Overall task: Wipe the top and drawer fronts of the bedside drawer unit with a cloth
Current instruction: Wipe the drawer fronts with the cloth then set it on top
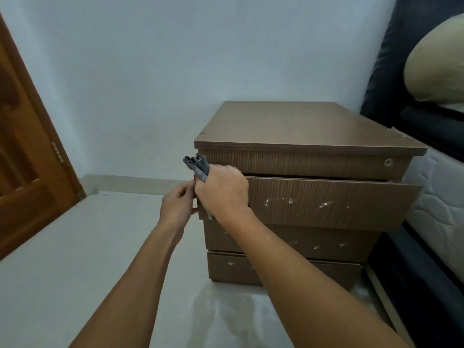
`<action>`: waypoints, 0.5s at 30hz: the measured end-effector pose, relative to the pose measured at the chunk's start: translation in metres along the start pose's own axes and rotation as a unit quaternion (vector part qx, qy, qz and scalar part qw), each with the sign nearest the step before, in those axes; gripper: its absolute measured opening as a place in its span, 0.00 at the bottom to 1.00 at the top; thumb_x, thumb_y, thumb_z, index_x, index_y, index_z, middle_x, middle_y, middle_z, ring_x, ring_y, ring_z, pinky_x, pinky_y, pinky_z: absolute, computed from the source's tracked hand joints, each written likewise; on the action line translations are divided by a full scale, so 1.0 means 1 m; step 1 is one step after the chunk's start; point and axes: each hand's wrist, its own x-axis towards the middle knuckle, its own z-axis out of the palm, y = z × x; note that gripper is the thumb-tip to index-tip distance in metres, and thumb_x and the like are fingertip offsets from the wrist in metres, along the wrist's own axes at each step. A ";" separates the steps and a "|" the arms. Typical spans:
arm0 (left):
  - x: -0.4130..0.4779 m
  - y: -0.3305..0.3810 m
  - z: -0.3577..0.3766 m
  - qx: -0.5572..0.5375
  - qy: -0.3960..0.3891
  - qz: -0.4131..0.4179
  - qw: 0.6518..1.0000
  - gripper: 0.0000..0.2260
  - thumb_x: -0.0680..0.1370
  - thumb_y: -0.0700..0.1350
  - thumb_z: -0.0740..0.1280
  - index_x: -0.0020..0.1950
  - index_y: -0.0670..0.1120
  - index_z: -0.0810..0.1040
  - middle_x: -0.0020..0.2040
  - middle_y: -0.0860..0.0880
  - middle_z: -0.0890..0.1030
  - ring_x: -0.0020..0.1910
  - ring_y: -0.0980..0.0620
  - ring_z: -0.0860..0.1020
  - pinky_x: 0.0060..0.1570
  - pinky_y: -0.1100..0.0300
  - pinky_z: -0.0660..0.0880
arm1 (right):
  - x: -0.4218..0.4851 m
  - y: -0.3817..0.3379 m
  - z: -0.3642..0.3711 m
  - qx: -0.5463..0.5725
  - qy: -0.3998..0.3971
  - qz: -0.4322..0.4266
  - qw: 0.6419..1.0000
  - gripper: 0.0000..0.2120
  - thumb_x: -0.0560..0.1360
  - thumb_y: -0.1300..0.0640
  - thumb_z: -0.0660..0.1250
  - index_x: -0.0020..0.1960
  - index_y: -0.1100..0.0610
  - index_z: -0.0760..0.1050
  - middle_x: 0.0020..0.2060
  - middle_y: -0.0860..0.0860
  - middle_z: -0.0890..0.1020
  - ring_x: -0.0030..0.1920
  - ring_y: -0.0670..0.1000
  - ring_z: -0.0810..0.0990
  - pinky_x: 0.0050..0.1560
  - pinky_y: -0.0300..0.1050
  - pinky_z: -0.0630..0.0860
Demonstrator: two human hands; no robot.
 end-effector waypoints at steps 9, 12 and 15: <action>0.010 -0.006 -0.007 0.070 -0.004 -0.002 0.998 0.11 0.81 0.34 0.58 0.44 0.44 0.76 0.36 0.47 0.78 0.33 0.55 0.76 0.23 0.71 0.71 | 0.020 -0.034 0.020 0.050 -0.080 0.039 0.995 0.18 0.80 0.47 0.58 0.44 0.58 0.80 0.40 0.55 0.84 0.43 0.58 0.81 0.39 0.45 0.65; 0.007 -0.004 -0.010 0.050 -0.030 -0.003 0.998 0.09 0.81 0.34 0.60 0.49 0.45 0.78 0.41 0.47 0.81 0.41 0.51 0.80 0.35 0.64 0.77 | 0.028 -0.031 0.017 0.114 -0.116 0.068 0.984 0.21 0.80 0.43 0.57 0.44 0.58 0.79 0.40 0.55 0.83 0.42 0.59 0.79 0.40 0.46 0.67; 0.006 -0.005 -0.008 0.035 -0.033 -0.001 0.999 0.10 0.81 0.37 0.62 0.45 0.49 0.78 0.42 0.48 0.82 0.44 0.50 0.80 0.41 0.60 0.77 | 0.034 -0.027 0.008 0.200 -0.164 0.086 0.962 0.21 0.79 0.41 0.56 0.46 0.57 0.79 0.42 0.54 0.83 0.44 0.58 0.79 0.45 0.48 0.70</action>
